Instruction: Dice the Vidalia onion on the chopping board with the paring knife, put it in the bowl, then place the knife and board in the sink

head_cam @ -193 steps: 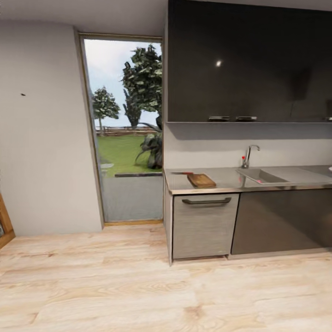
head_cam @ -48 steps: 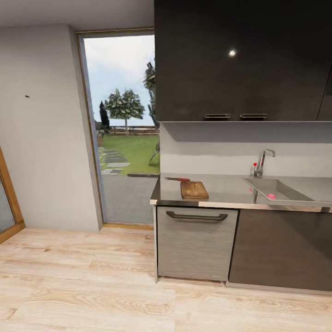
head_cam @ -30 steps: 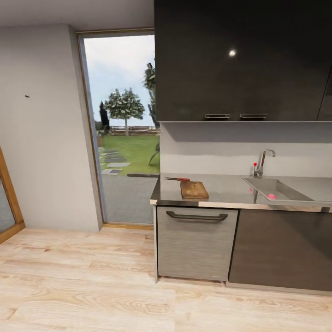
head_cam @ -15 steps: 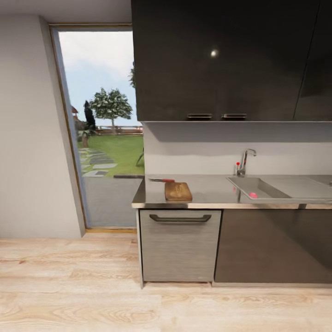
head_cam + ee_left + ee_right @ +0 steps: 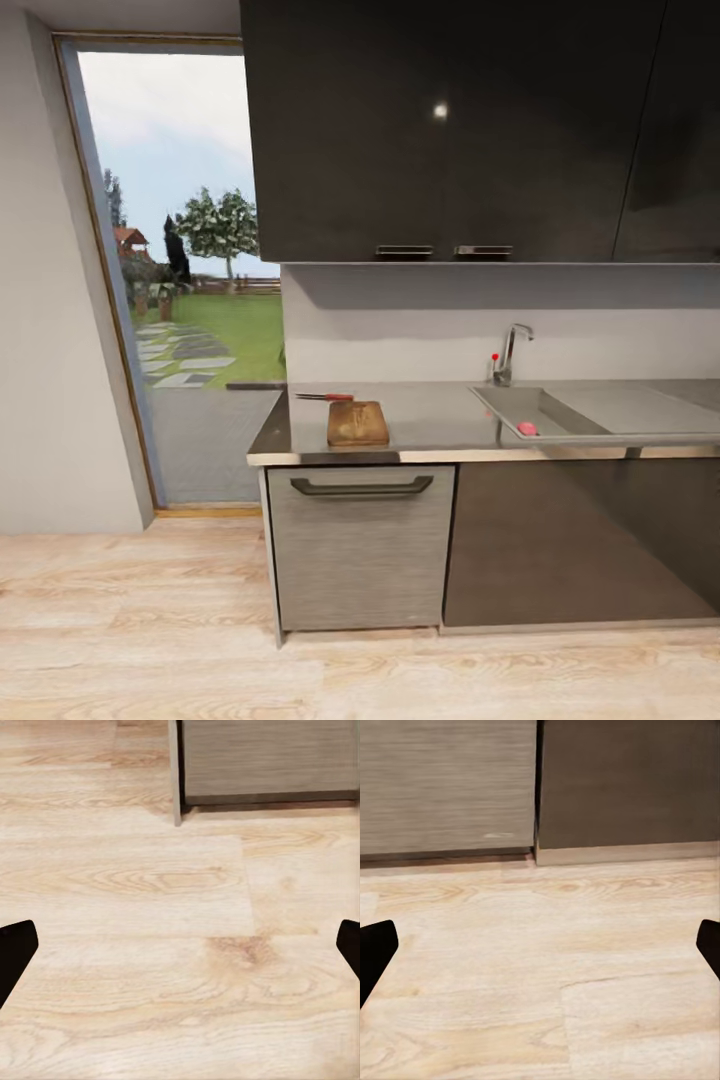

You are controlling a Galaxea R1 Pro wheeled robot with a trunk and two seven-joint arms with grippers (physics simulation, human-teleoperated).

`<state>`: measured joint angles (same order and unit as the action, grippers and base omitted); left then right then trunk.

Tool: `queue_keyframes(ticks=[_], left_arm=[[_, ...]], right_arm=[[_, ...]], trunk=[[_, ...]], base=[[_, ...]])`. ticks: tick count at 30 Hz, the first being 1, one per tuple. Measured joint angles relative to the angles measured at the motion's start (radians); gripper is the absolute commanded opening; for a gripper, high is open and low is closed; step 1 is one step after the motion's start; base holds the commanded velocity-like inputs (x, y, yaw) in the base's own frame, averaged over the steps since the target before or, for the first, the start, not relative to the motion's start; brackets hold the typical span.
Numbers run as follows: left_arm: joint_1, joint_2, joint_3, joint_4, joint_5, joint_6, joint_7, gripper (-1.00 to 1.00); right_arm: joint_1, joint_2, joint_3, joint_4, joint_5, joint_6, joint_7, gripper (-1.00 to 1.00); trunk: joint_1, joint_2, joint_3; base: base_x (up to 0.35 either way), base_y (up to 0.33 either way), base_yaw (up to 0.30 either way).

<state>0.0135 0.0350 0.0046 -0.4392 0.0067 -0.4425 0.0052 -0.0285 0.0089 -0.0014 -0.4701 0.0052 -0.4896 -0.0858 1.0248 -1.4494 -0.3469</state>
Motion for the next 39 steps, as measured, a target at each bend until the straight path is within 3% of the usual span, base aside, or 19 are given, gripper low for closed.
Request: queue_keyframes(ticks=[7,39], left_arm=[[0.0,-0.001,-0.001,0.0,0.0,0.0,0.0,1.0],[0.0,0.0,0.0,-0.003,0.0,0.0,0.0,1.0]], right_arm=[[0.0,0.0,0.0,0.0,0.0,0.0,0.0,1.0],[0.0,0.0,0.001,0.001,0.0,0.0,0.0,1.0]], trunk=[[0.0,0.0,0.0],[-0.122,0.224,0.1]], base=[[0.009,-0.007,-0.001],[0.0,0.0,0.0]])
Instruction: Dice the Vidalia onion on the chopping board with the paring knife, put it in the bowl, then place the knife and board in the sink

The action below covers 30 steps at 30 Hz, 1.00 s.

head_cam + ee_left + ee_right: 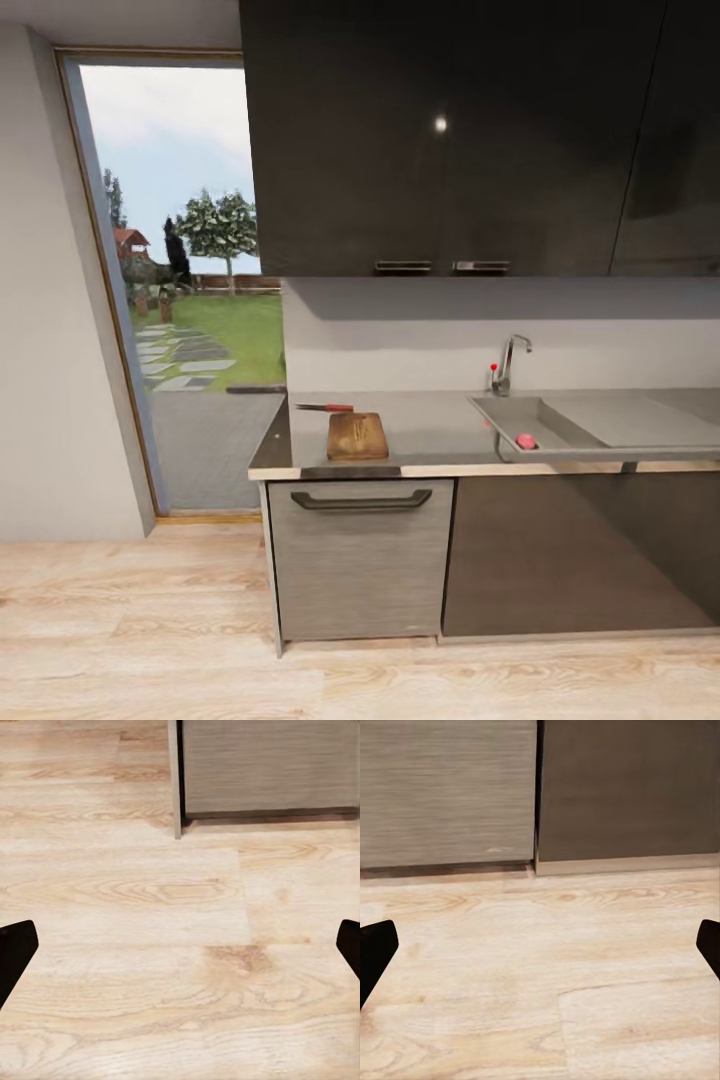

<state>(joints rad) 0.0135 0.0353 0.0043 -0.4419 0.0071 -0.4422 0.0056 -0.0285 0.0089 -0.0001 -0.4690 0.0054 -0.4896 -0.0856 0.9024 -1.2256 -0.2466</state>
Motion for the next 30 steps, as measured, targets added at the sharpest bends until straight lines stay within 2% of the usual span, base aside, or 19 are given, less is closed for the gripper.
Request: queue_keyframes(ticks=[30], left_arm=[[0.0,-0.001,0.0,0.005,0.0,0.0,0.0,1.0]], right_arm=[[0.0,0.0,0.0,0.009,0.001,0.001,0.002,1.0]], trunk=[[-0.115,0.21,0.094]], base=[[0.0,0.0,0.0]])
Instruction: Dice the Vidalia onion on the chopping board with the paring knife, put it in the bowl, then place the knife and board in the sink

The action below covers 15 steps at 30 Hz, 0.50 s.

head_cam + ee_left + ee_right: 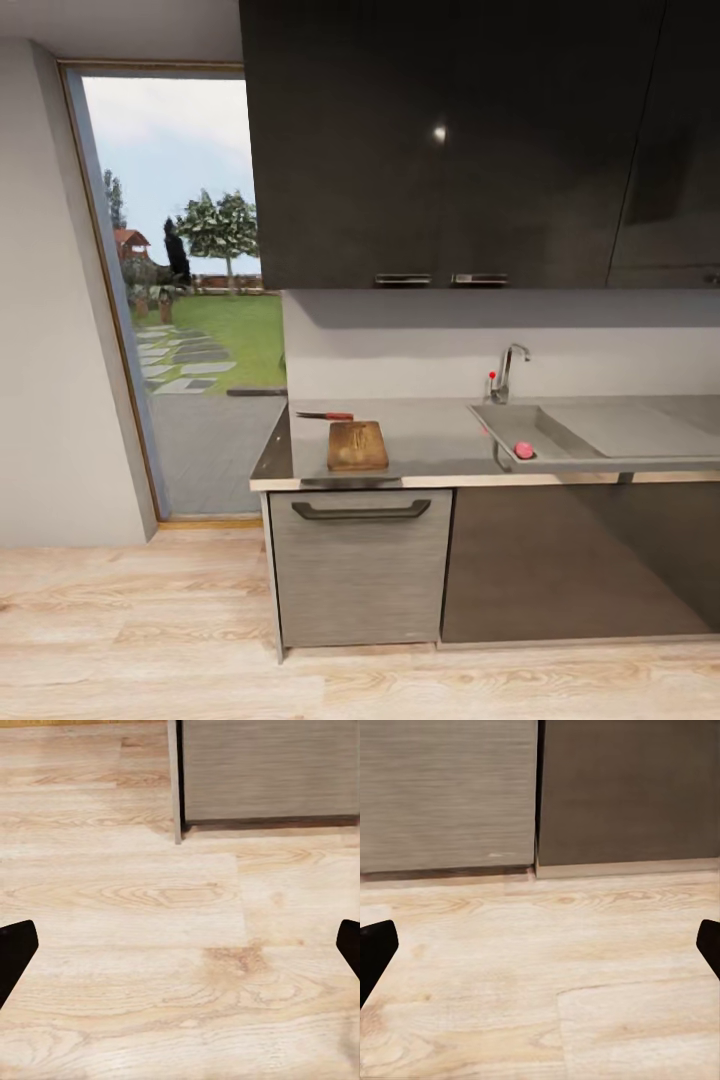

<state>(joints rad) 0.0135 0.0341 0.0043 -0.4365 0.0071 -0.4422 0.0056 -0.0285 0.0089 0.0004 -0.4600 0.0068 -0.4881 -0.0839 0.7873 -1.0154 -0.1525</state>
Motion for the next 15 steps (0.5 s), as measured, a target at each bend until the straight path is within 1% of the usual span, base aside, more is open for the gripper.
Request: queue_keyframes(ticks=[15], left_arm=[[0.0,0.0,0.0,0.001,0.0,0.0,0.0,1.0]], right_arm=[[0.0,0.0,0.001,0.007,0.0,-0.001,0.0,1.0]], trunk=[[-0.058,0.105,0.047]], base=[[0.0,0.0,0.0]])
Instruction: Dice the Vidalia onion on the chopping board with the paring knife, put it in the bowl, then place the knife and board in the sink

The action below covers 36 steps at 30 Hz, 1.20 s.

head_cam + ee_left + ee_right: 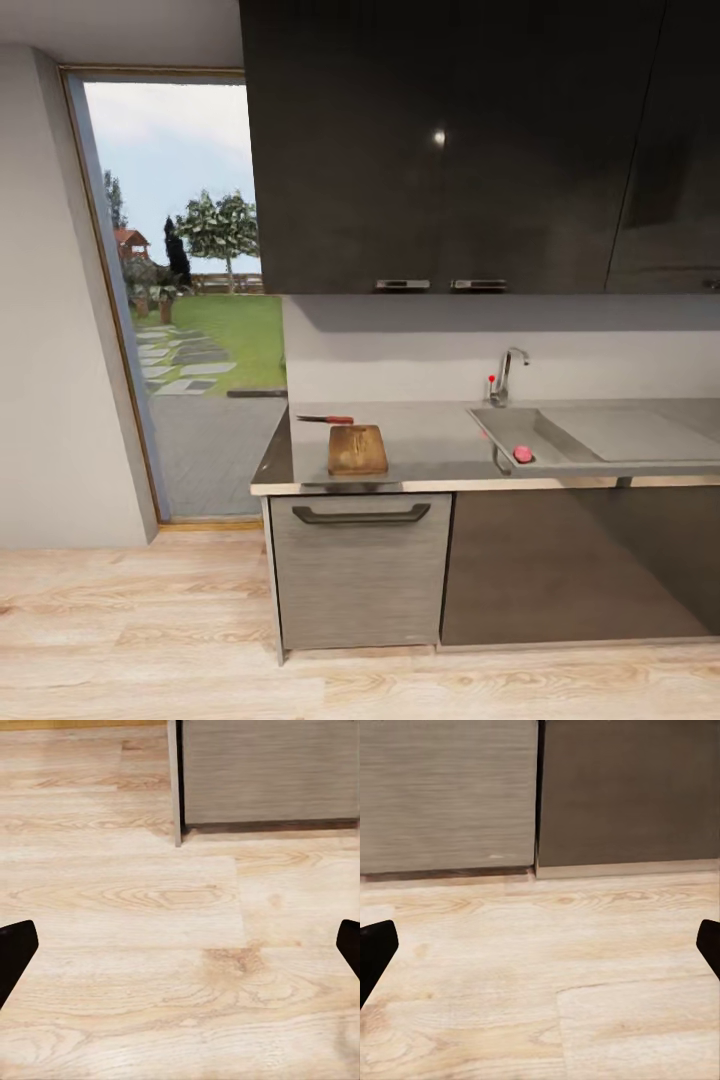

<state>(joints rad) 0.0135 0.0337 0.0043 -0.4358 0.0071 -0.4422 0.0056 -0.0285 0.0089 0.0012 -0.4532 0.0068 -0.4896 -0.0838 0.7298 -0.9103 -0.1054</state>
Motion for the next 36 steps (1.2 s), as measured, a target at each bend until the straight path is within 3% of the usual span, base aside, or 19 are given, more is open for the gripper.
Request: queue_keyframes(ticks=[36], left_arm=[[0.0,0.0,0.0,0.0,0.0,0.0,0.0,1.0]], right_arm=[[0.0,0.0,0.0,0.0,0.0,0.0,0.0,1.0]], trunk=[[-0.138,0.251,0.111]], base=[[0.0,0.0,0.0]])
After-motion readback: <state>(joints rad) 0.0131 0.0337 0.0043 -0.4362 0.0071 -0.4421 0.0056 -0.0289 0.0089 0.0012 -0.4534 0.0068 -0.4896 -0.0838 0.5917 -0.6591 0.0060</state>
